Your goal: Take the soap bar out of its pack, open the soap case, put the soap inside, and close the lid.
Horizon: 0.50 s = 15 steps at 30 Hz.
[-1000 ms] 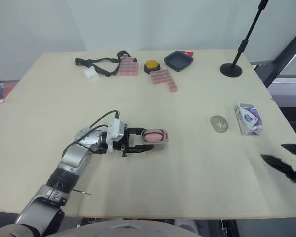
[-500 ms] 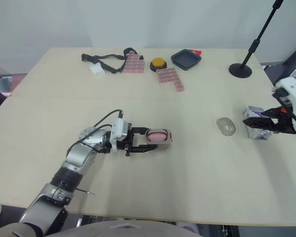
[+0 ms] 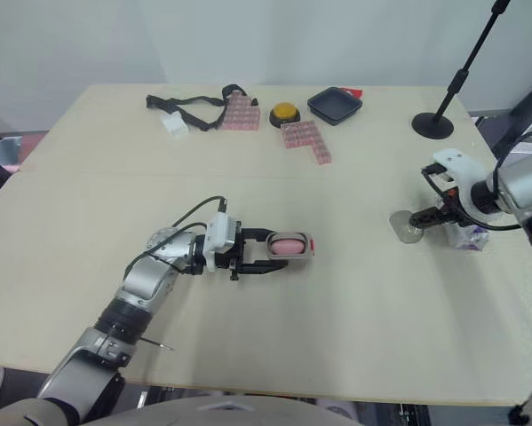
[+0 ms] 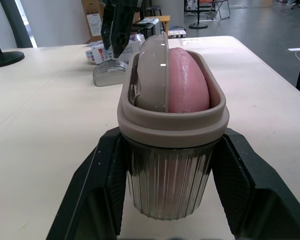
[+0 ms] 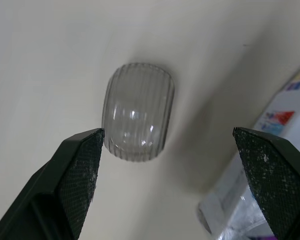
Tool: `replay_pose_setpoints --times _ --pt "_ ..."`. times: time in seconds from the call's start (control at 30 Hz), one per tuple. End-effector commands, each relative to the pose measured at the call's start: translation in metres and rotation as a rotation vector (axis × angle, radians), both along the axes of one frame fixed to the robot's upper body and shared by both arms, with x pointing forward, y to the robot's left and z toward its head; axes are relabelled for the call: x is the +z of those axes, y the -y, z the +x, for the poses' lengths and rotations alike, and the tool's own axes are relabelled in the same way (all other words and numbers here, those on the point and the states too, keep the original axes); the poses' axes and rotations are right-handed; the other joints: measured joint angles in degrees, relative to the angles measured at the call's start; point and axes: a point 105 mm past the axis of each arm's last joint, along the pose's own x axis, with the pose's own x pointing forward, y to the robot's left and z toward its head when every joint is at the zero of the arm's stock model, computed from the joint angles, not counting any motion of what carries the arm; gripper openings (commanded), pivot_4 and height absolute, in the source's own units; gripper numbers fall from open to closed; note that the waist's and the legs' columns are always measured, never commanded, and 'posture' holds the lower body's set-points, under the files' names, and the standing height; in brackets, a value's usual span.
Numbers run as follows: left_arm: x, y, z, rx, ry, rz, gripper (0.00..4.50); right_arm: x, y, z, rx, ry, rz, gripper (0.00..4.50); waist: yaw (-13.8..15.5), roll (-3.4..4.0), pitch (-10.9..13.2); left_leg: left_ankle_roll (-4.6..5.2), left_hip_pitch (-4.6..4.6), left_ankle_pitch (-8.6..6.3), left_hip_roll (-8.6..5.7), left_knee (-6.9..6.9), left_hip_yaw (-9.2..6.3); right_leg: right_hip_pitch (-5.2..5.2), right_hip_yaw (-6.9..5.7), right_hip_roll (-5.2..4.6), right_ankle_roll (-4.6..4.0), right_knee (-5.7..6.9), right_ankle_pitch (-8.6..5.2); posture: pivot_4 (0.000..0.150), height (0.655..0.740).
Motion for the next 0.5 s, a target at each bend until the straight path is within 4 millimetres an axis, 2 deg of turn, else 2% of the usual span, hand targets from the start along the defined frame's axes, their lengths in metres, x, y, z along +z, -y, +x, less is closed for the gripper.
replay_pose_setpoints --times 0.03,0.3,0.4,0.5 --pt "0.012 0.0 0.001 -0.004 0.043 -0.025 1.93 0.011 0.005 0.006 -0.012 0.029 -0.021 4.4 0.5 0.0 0.0 0.0 -0.07 0.0 0.0 0.08 0.02 -0.12 0.02 -0.01 0.0 0.13 0.0 0.15 0.74" --pt "0.013 0.0 0.001 -0.004 0.043 -0.025 1.93 0.011 0.006 0.007 -0.01 0.023 -0.021 4.4 0.9 0.0 0.0 0.0 -0.11 0.01 0.0 0.15 0.05 -0.21 0.05 -0.02 0.0 0.27 0.0 0.15 0.74" --pt "0.013 0.002 0.001 -0.004 0.038 -0.026 1.93 -0.006 -0.01 0.01 -0.024 -0.025 0.018 4.4 0.5 -0.02 0.0 -0.01 -0.07 0.01 0.02 0.15 0.09 -0.21 0.09 0.01 0.0 0.3 0.0 0.15 0.74" --pt "0.013 0.002 0.001 -0.003 0.035 -0.025 1.93 -0.009 -0.018 0.011 -0.017 -0.034 0.035 4.4 0.5 0.0 0.0 -0.05 -0.09 0.03 0.03 0.16 0.11 -0.29 0.11 0.0 0.0 0.37 0.0 0.15 0.74"
